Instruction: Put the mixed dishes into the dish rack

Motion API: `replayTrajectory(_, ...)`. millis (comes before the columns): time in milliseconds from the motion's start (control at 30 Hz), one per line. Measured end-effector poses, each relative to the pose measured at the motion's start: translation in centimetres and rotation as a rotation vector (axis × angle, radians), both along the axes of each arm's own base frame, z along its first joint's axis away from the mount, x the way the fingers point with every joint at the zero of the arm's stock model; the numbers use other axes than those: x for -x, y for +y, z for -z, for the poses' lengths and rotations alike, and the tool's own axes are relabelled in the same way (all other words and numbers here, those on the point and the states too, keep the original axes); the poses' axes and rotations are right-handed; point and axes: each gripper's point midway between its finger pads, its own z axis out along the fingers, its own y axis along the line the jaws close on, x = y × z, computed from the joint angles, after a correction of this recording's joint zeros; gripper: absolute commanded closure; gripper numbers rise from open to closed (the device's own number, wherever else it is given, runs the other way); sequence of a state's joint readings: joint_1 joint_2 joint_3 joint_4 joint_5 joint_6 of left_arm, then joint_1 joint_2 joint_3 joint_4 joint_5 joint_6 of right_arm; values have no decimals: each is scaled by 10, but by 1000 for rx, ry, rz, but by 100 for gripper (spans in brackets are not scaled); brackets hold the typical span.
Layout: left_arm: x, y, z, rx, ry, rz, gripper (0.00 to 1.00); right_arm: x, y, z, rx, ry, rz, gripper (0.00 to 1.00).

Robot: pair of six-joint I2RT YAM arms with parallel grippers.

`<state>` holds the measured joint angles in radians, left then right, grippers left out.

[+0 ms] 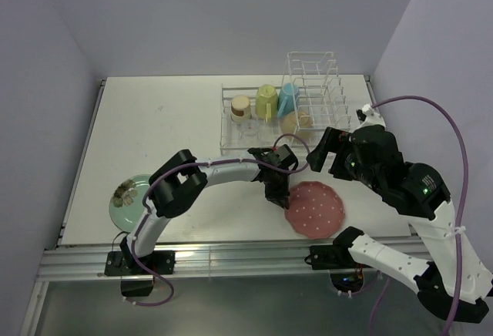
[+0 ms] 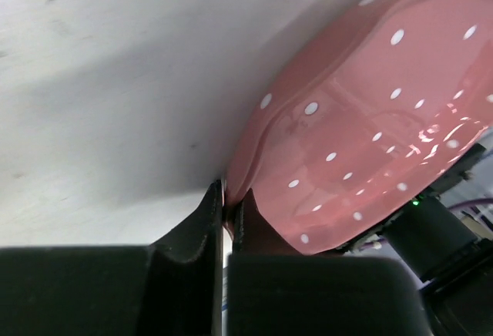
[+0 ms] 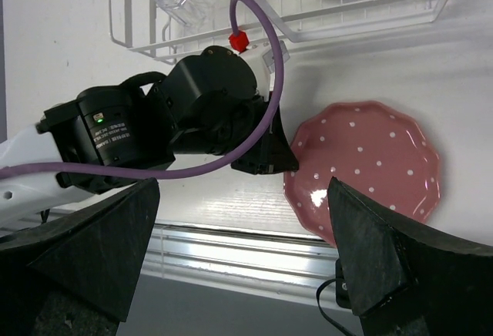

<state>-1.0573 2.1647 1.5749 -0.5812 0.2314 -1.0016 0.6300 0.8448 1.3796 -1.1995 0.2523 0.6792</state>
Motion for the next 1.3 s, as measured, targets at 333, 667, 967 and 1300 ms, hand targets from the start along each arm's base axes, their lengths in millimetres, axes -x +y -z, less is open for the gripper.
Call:
replayTrajectory(333, 3, 4, -2, 30, -19, 12, 100, -1, 3, 7, 18, 15, -18, 3)
replayTrajectory(667, 20, 107, -41, -78, -191, -21, 100, -10, 15, 21, 37, 53, -57, 3)
replayTrajectory(967, 10, 165, -73, -196, -365, -37, 100, -23, 46, 38, 31, 110, -172, 5)
replayTrajectory(1300, 10, 221, -100, -242, -466, -60, 100, -22, 79, 67, 25, 185, -370, 8)
